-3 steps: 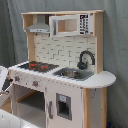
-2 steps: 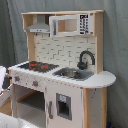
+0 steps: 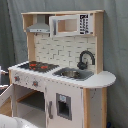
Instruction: Play with the kitchen
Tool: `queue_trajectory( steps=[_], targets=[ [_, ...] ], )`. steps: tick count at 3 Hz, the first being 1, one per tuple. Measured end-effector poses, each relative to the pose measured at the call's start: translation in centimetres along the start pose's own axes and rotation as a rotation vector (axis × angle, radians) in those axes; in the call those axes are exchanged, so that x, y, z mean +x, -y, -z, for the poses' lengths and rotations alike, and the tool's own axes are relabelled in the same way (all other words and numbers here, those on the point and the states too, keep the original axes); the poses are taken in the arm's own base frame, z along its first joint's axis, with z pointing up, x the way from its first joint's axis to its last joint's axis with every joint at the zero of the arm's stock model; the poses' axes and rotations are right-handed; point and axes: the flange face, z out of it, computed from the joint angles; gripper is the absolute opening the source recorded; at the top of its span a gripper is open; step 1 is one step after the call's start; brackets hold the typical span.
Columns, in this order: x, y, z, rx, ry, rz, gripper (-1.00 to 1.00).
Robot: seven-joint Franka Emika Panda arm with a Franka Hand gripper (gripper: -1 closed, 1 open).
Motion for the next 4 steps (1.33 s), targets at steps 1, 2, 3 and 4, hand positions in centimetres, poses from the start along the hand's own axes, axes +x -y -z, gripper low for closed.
queue_trajectory(
  steps=[1,2,3,4],
  targets=[
    [1.0,-0.1,1.2,-0.108,-0.007,0.03,1.0],
    [1.9,-0.6,2.7,-0.234,-0.014,0.055,1.0],
    [2.4,-1.4,4.1,-0.348,-0.023,0.073,1.0],
    [2.9,-1.5,5.5,-0.463,-0.05,0.107,1.0]
  ],
)
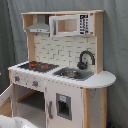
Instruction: Play with the kitchen
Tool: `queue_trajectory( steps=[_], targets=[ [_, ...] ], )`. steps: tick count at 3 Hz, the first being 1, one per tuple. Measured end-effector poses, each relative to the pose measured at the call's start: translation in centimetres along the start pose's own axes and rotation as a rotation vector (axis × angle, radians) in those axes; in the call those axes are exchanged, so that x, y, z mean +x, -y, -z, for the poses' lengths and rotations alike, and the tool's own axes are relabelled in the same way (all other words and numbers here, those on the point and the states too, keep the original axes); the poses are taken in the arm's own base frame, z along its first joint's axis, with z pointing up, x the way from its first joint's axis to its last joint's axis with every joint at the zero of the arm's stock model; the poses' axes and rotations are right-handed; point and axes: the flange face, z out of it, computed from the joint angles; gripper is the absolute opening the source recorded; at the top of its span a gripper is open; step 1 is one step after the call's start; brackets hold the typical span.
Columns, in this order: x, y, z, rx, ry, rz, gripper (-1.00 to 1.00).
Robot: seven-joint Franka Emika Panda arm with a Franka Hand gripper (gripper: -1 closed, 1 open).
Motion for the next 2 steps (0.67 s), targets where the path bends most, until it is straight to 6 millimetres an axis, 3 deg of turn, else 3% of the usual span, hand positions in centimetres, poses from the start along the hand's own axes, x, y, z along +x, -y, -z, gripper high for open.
queue_trajectory(
  steps=[2],
  targets=[
    [2.2,0.2,0.9,-0.183,-0.097,0.052,1.0]
  ],
)
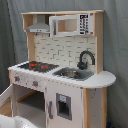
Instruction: Play with the kitchen
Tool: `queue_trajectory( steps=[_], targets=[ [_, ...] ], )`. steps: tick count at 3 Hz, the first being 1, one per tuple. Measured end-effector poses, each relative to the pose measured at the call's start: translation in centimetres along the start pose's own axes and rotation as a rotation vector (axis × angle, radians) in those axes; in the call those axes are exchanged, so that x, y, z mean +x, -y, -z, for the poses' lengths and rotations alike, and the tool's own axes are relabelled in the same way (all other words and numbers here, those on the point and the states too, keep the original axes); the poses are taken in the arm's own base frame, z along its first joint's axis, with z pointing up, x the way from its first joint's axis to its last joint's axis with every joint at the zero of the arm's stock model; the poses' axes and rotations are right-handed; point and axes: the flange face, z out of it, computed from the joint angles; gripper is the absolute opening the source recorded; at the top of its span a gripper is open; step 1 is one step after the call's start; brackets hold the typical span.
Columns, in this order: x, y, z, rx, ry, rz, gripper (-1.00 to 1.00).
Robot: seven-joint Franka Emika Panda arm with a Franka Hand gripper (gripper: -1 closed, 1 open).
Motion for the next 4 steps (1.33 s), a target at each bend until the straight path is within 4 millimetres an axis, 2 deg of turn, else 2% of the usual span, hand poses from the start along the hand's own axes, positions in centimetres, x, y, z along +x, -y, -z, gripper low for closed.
queue_trajectory(
  steps=[1,2,3,4],
  targets=[
    [0.7,0.7,0.0,-0.071,-0.042,0.034,1.0],
    [-0.7,-1.3,-1.4,-0.129,-0.018,0.027,1.0],
    [-3.8,-3.9,-3.0,-0.129,0.031,-0.029,1.0],
    [-7.0,-5.9,-3.7,-0.115,0.085,-0.092,1.0]
  ],
)
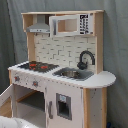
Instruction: Play with the kitchen
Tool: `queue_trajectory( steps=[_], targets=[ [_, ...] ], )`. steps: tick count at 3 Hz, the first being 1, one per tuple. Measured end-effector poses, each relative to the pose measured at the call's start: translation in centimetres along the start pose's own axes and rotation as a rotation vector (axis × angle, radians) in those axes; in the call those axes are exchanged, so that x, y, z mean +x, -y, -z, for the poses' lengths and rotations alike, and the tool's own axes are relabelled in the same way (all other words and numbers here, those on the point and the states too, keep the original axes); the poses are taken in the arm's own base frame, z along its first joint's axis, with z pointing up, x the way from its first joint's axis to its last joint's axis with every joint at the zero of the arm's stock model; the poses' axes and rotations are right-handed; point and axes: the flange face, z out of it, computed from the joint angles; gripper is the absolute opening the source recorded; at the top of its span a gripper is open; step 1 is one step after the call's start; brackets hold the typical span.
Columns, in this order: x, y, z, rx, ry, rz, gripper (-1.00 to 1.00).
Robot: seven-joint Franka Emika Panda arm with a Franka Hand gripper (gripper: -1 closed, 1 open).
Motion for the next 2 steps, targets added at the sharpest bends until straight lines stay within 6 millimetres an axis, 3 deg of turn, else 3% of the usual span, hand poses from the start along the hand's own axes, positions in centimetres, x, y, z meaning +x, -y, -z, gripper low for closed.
queue_trajectory(
  steps=[2],
  targets=[
    [-5.2,-2.8,-1.4,0.027,0.137,-0.111,1.0]
  ],
)
